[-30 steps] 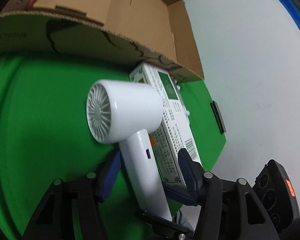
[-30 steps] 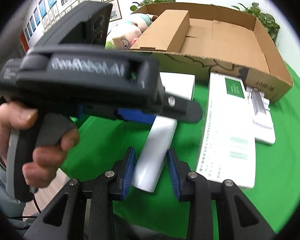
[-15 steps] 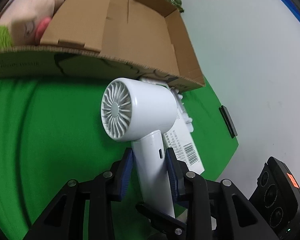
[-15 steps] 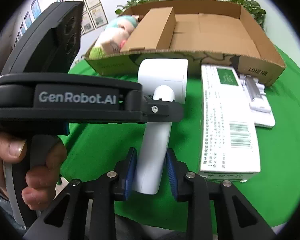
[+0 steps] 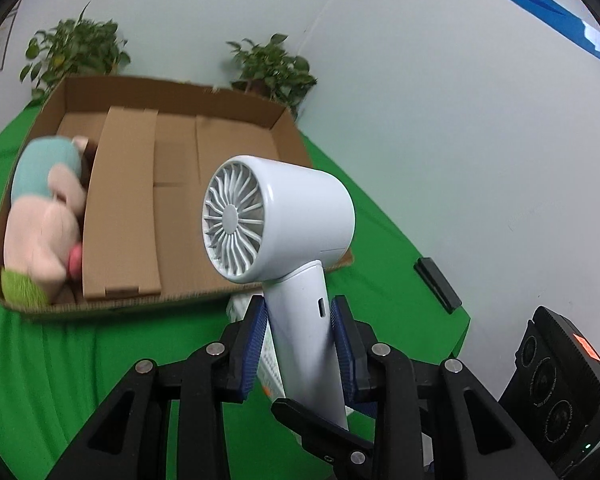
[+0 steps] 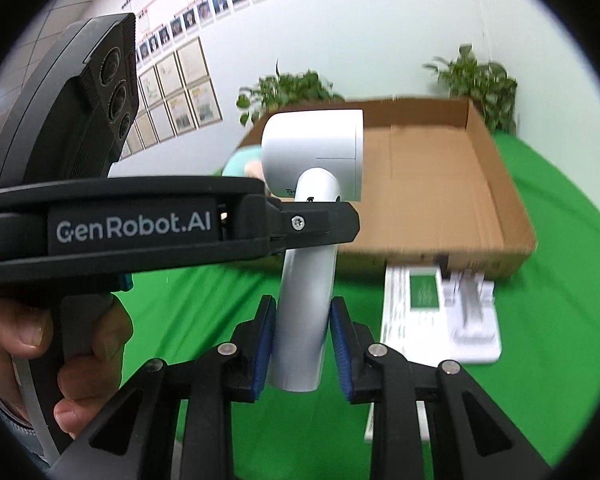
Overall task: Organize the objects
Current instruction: 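Lift the hair dryer with the left gripper and lower it into the tray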
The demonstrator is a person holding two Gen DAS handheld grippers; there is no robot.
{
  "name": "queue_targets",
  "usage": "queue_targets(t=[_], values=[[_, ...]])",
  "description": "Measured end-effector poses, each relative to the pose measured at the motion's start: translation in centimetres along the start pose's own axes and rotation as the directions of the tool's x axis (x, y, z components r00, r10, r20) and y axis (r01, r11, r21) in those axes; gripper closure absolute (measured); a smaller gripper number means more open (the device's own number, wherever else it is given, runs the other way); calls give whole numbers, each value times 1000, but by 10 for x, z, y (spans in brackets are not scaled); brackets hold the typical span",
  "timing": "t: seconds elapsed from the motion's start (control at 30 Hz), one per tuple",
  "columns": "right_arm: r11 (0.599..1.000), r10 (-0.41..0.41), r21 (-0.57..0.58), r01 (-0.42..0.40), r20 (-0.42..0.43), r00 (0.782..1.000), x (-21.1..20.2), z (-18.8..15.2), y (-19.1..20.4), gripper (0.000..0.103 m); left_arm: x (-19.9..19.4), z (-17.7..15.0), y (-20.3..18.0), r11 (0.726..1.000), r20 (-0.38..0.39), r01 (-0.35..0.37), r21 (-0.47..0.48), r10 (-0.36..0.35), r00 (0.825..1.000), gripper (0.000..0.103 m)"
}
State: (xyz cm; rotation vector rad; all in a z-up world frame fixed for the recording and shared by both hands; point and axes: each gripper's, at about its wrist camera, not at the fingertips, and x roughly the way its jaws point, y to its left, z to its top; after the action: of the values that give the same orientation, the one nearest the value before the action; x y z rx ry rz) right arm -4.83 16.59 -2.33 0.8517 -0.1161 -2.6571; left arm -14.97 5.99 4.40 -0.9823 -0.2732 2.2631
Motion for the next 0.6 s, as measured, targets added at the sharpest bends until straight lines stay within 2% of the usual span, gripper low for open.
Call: queue_targets(t=[0.03, 0.23, 0.47, 0.6], values=[[1000, -2, -1, 2, 9, 1000, -7, -3, -13, 77, -2, 7, -2, 1000, 8, 4, 10, -4, 1000, 73], [1000, -17, -21, 18, 67, 998, -7, 22, -29, 77, -6, 48, -13, 998, 53, 5, 57, -8, 999, 73], [999, -16, -33, 19, 85, 996, -2, 44, -38, 77, -1, 92, -11, 997, 70, -9, 81, 3, 998, 73], [1000, 9, -23, -7, 80, 997, 8, 60, -43, 77, 5, 114, -4, 997, 80, -20, 78, 14, 997, 73]])
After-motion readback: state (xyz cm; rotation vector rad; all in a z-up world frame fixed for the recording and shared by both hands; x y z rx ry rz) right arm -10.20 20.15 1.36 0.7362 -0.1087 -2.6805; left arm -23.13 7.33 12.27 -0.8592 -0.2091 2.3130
